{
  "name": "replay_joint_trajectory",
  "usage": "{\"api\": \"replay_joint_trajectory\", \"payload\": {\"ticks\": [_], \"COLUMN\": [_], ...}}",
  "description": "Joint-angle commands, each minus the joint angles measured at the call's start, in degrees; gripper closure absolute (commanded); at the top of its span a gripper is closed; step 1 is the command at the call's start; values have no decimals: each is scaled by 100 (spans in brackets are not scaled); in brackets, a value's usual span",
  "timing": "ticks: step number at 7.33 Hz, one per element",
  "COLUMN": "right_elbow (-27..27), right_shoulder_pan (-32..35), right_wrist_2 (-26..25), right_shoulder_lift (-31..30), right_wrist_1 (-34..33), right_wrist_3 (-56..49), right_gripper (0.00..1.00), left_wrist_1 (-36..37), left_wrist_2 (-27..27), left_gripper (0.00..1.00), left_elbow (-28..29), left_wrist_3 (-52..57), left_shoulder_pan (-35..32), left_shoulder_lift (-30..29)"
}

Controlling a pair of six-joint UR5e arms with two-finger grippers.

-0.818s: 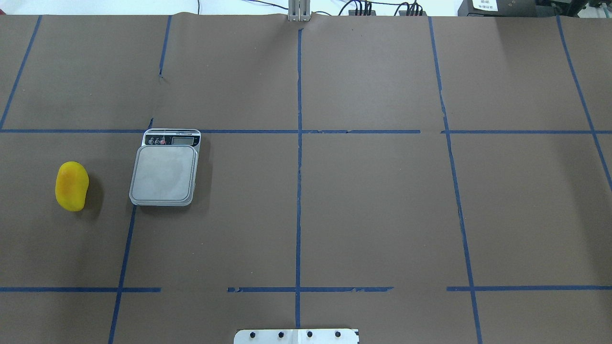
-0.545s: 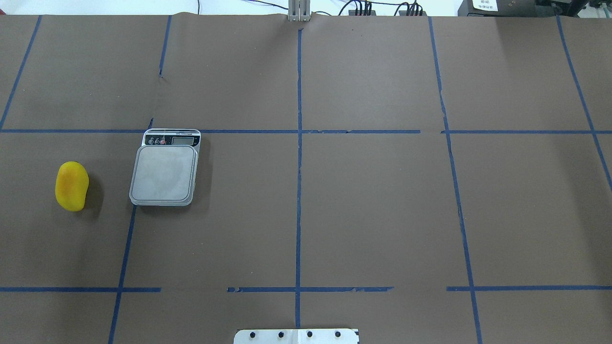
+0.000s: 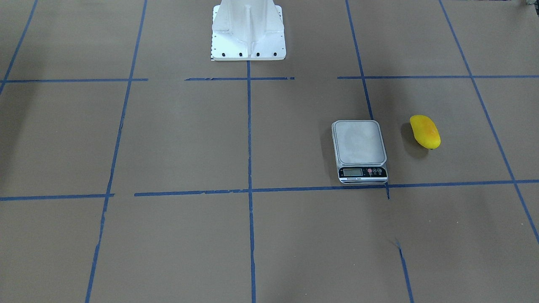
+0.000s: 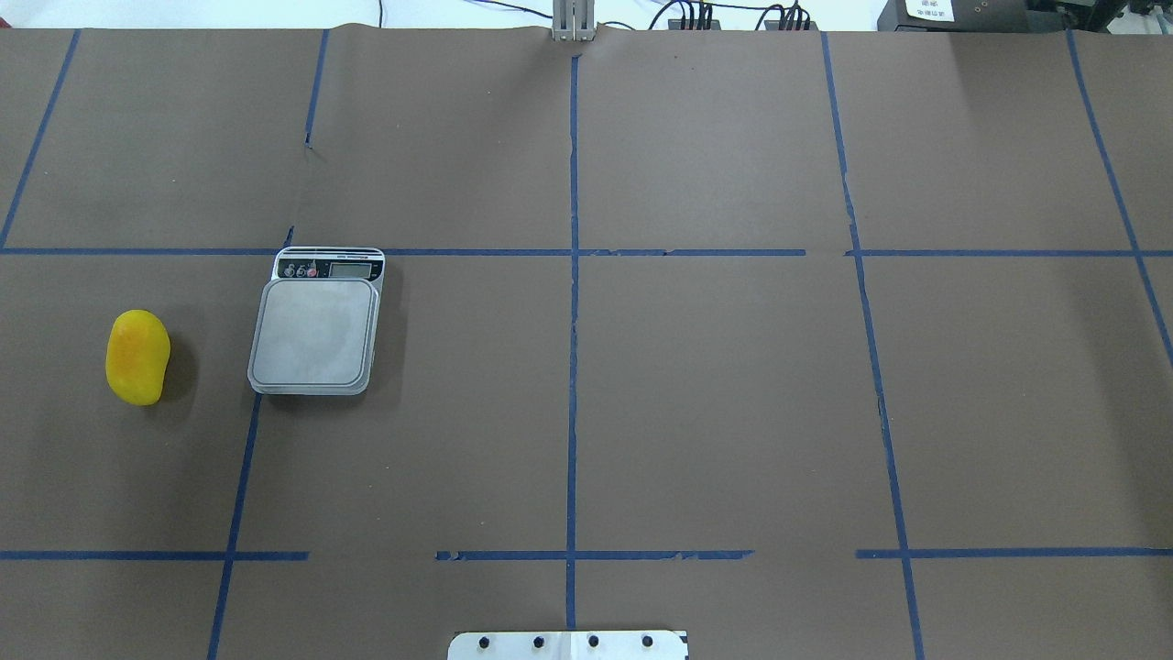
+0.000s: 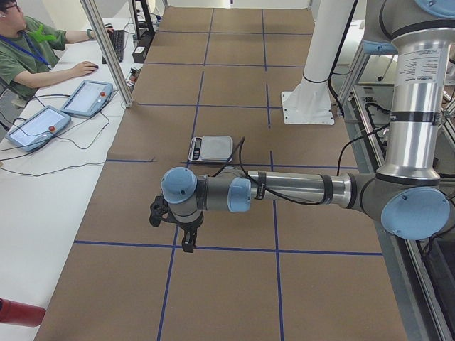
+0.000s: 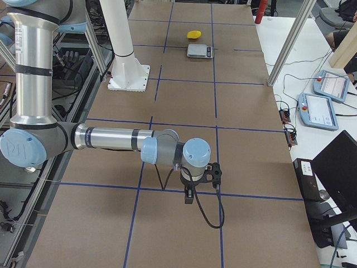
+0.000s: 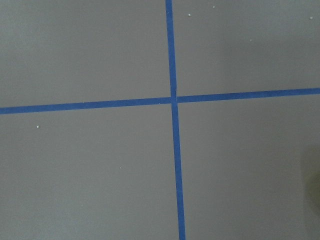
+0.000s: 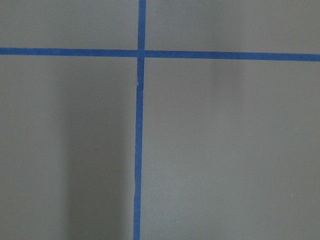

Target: Weigh mango

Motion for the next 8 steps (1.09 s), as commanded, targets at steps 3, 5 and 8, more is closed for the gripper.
{"api": "replay_joint_trajectory", "payload": {"ticks": [3, 5, 8], "right_elbow": [0, 0, 0], "right_shoulder_pan": [0, 0, 0], "right_wrist_2": [0, 0, 0], "right_shoulder_lift": [0, 0, 0], "right_wrist_1": [0, 0, 0], "right_wrist_3": [0, 0, 0], "right_gripper": [0, 0, 0], "left_wrist_1": [-2508, -2889, -2952], "left_wrist_2": [899, 1226, 1675], "left_gripper": [0, 0, 0], "left_elbow": [-231, -186, -125], "left_wrist_3": [-4033, -4924, -5218], "left_shoulder_pan": [2291, 2945, 3536], "left_shoulder_lift": [51, 51, 60]}}
